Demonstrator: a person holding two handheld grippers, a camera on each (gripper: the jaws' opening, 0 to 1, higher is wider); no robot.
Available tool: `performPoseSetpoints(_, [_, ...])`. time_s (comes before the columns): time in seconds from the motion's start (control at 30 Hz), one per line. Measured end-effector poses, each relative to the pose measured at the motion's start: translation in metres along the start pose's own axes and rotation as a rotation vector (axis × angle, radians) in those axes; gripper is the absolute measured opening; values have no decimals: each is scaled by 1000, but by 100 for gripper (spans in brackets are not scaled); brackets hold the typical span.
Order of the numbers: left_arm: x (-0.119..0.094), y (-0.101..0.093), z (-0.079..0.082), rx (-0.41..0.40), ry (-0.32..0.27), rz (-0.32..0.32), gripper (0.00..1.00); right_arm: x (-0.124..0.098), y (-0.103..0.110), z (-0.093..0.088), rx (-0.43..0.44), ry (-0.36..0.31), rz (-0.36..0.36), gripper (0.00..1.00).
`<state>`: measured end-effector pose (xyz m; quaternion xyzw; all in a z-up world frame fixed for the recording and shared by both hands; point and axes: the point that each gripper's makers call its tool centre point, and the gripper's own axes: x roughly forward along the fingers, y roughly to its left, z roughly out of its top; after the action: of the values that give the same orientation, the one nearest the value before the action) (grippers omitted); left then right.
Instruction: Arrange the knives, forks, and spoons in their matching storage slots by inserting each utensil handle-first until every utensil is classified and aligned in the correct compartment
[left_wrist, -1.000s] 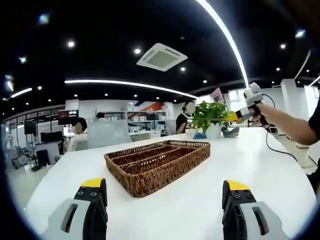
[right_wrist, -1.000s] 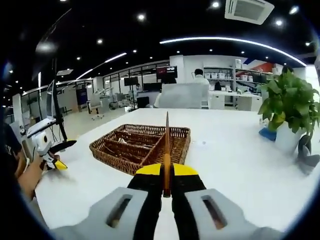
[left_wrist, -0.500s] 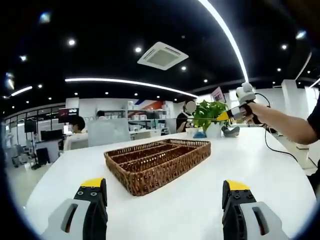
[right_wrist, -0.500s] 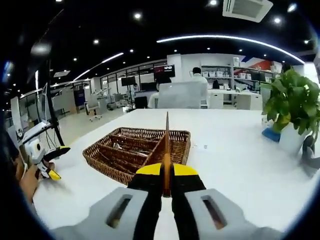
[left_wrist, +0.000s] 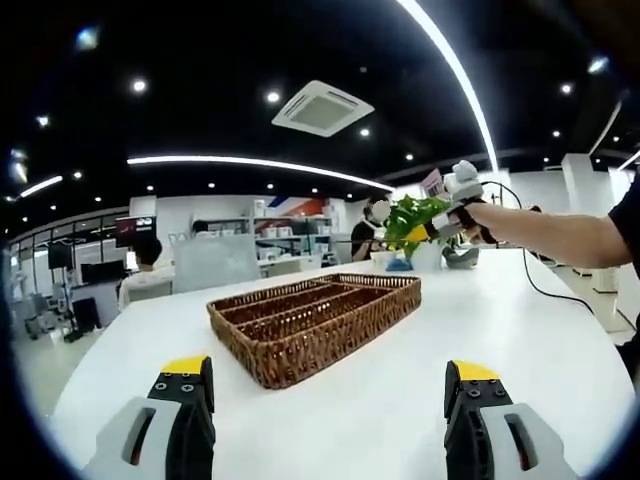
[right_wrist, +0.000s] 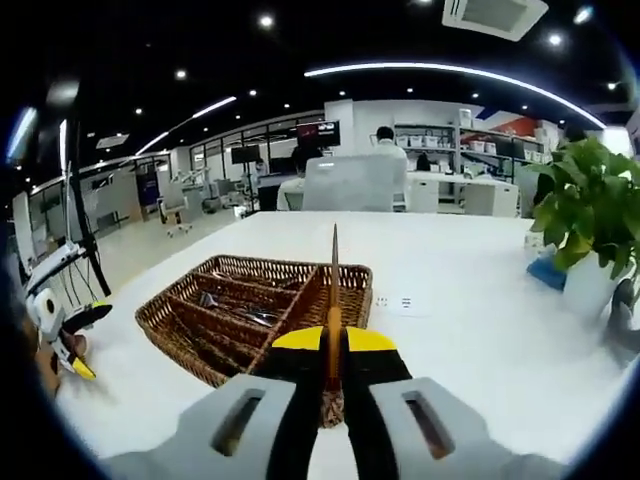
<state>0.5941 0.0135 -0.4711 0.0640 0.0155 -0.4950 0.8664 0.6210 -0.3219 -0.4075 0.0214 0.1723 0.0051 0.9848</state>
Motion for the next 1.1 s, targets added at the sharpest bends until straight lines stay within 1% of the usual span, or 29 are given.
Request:
performPoseSetpoints(0.17, [0, 0, 0, 15, 1, 3, 100, 13, -1, 0, -3, 6, -15, 4])
performPoseSetpoints(0.27, [0, 2, 0, 2, -4, 5, 100, 19, -1, 3, 7, 1, -18, 4])
performPoseSetpoints(0.33, [-2, 4, 1, -1, -9, 7, 100, 19, -1, 6, -13, -2, -25, 4])
performPoseSetpoints(0.43, [-2, 5, 2, -9, -18, 12, 100, 21, 1, 13, 10, -2, -15, 4])
performPoseSetpoints(0.67, [-3, 6, 4, -9, -27, 17, 100, 27, 0, 22, -8, -1, -31, 4])
performPoseSetpoints(0.9, [-3, 8, 4, -20, -32, 20, 100, 34, 7, 24, -1, -2, -25, 4])
performPoseSetpoints(1.1, [-3, 7, 5, -23, -35, 17, 100, 38, 15, 15, -19, 17, -20, 4])
